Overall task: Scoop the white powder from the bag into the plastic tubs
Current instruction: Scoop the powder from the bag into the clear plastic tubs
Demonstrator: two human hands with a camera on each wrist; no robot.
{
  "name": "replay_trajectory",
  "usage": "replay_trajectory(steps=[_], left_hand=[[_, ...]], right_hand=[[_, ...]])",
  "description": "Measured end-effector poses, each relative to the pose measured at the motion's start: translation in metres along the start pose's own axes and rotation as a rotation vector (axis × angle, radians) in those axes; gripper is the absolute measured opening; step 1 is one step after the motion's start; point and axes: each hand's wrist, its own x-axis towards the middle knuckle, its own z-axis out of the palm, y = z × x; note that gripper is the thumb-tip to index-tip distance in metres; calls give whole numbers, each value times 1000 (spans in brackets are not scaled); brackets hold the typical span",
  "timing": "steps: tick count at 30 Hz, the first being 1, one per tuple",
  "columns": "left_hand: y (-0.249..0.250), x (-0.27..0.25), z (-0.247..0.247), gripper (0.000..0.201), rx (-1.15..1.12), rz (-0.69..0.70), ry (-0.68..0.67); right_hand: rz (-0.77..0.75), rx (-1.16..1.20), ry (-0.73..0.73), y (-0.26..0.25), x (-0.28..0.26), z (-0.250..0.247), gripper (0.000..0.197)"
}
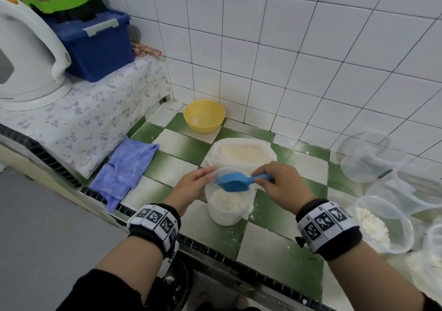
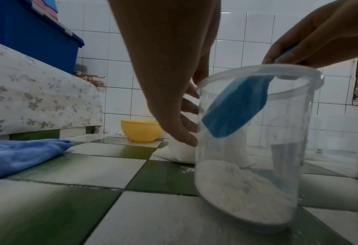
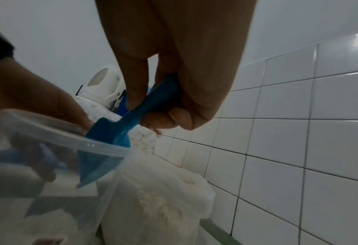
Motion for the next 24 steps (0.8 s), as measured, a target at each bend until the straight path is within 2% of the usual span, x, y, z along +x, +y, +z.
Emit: replay_trajectory(steps=[6, 10, 12, 15, 19, 21, 24], left_hand=[[2, -1, 1, 25, -5, -2, 10], [3, -3, 2, 26, -23, 6, 5], [4, -3, 3, 26, -27, 6, 11], [7, -5, 7, 25, -31, 10, 18], [8, -6, 10, 25, -59, 16, 32], [7, -6, 10, 25, -61, 16, 29], [8, -5, 10, 25, -62, 10, 25]], right_hand=[[227, 291, 74, 11, 5, -29, 13], [307, 529, 233, 24, 8, -46, 16], [315, 405, 306, 29, 14, -48, 14], [249, 50, 328, 30, 24, -41, 14], [78, -350, 260, 29, 33, -23, 22], [56, -453, 211, 28, 40, -17, 24], [53, -471, 136, 27, 53, -10, 21]])
